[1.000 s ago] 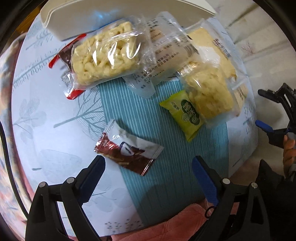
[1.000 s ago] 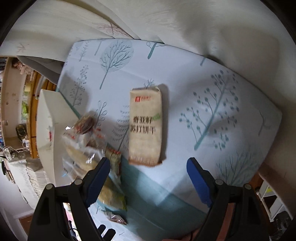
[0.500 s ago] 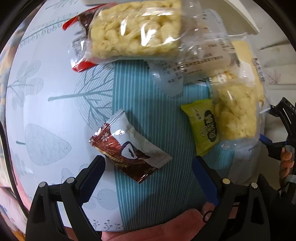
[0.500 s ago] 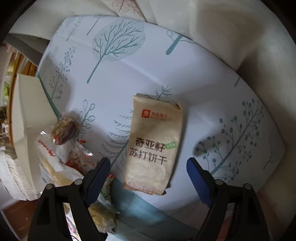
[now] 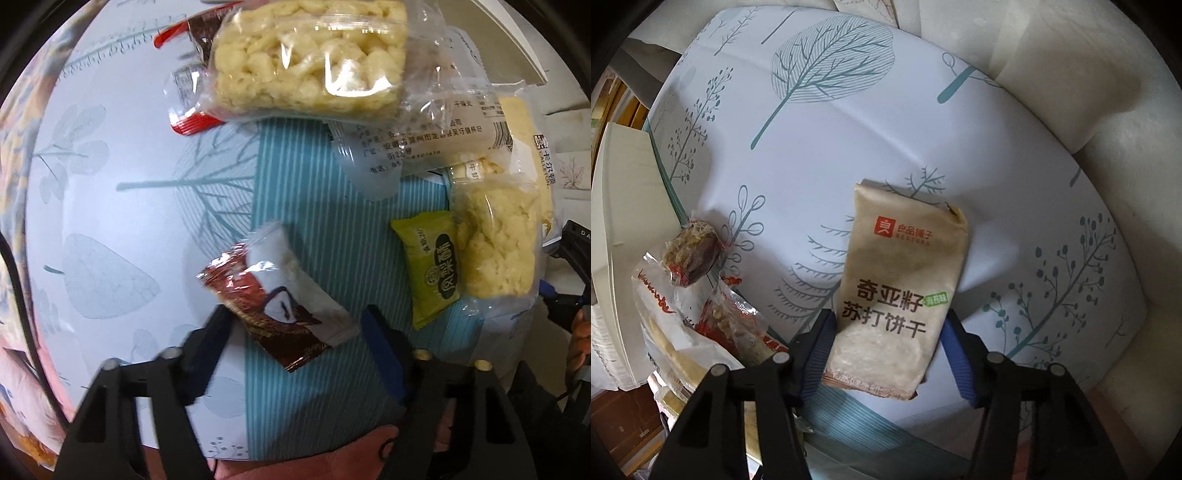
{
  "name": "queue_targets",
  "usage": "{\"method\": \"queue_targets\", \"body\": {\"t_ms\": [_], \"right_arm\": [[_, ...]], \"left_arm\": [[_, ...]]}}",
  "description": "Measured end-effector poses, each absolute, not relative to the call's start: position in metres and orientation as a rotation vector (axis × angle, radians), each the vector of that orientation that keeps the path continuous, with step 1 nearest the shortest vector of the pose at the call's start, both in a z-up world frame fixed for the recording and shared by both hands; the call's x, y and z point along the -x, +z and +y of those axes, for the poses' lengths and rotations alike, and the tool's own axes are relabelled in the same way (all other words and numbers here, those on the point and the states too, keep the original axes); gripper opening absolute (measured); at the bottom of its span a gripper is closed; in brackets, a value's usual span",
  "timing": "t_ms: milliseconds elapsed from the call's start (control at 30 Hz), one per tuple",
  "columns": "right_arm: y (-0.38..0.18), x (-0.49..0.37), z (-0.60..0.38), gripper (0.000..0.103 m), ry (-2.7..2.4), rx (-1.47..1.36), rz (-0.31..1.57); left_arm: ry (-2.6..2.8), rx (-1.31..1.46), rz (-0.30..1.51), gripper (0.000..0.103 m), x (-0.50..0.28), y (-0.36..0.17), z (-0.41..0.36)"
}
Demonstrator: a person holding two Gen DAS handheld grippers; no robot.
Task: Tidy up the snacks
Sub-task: 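Grasp the beige cracker pack with the right tool while the left tool grasps the brown wafer, then carry both packs into the white basket and open both tools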
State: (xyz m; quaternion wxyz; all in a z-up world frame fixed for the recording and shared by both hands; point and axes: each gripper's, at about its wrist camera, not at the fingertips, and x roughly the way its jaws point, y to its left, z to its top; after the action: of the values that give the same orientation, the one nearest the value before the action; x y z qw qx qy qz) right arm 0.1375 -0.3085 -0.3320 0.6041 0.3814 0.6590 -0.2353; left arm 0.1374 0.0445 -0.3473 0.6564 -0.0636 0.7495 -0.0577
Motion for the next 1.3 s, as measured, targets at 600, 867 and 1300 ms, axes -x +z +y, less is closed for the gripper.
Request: {"method": "queue_targets", "body": {"t_ms": [600,867,1300], "right_arm": [[-0.322,-0.075,-0.295,0.055,-0.558,-1.014,1.497],[-0.289,-0.035,-0.268,0.055,-0.579,-1.11,1.382],[-0.217,-0.042,-0.209,0.055,-0.467,-1.082,1.2]], "left_arm": [[-0.24,0.169,1.683,0.032,-0.154,-0.34,0.084],[-0.269,0.116,1.612,0.032,-0.167,-0.311,0.119],[-0.286,0.096,1.47,0.032,-0.202,-0.226,0.199]]}}
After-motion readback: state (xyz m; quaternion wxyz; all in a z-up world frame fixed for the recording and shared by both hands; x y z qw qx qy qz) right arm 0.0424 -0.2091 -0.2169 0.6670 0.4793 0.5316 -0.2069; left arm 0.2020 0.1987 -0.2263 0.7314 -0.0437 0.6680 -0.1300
